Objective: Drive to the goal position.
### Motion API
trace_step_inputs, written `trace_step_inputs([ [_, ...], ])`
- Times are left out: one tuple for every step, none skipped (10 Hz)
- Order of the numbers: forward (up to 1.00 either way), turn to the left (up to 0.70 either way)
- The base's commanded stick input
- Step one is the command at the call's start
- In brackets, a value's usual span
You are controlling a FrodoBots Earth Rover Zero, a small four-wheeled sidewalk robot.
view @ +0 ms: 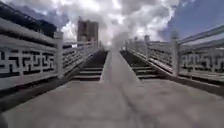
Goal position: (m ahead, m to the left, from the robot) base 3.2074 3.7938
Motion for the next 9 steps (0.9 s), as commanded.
trace_step_inputs([
  [0.70, 0.00],
  [0.70, 0.00],
  [0.70, 0.00],
  [0.70, 0.00],
  [0.70, 0.00],
  [0.70, 0.00],
  [0.70, 0.00],
  [0.70, 0.00],
  [0.70, 0.00],
])
